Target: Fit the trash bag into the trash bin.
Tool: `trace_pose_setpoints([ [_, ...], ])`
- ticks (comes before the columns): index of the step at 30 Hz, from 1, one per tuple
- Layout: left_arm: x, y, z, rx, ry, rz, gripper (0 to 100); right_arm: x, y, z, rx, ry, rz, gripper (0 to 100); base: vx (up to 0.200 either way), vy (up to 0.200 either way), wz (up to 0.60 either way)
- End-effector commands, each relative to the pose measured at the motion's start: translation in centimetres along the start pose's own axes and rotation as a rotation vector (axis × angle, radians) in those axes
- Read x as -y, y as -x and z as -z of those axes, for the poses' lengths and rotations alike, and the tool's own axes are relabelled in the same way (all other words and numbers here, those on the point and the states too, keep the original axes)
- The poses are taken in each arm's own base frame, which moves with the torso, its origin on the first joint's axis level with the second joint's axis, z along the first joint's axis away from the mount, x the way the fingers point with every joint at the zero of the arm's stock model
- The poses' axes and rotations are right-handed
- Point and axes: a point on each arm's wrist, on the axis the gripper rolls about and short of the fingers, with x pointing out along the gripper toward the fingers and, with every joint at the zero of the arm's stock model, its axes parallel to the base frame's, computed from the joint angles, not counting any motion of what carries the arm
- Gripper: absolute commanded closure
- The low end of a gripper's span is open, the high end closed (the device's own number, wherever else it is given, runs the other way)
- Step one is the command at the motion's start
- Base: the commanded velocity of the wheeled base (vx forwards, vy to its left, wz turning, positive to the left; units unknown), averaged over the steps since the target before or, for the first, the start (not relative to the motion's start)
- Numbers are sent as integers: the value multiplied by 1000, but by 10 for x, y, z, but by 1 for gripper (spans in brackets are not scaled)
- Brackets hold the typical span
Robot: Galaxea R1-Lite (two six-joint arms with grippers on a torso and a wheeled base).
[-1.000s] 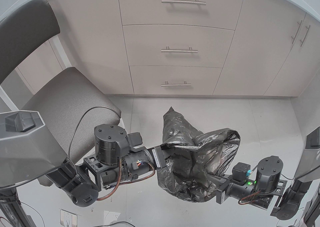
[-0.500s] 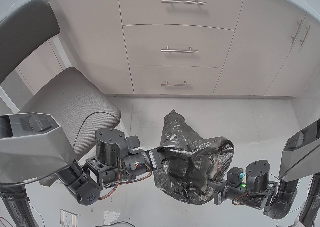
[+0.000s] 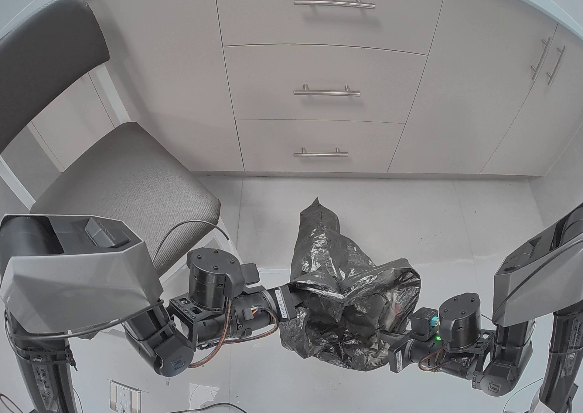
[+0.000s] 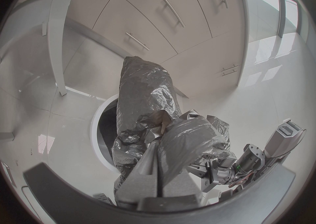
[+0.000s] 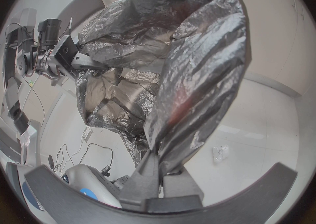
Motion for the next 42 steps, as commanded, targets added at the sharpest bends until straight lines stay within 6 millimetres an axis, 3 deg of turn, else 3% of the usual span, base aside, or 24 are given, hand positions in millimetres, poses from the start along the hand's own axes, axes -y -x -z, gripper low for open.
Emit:
trace_pose_setpoints([
  [1, -8, -5, 5, -19, 9, -20, 100, 4, -6, 8, -28, 13, 16, 100, 0, 0, 0],
  [14, -14, -9, 6, -41, 22, -47, 100, 10, -15, 17, -67, 33, 19, 100, 0, 0, 0],
  [27, -29, -20, 12, -96, -24, -106, 100, 30, -31, 24, -84, 20, 93, 100, 0, 0, 0],
  [42, -47, -29, 3, -84, -74, -181, 100, 44, -45, 26, -73, -15, 152, 100, 0, 0, 0],
])
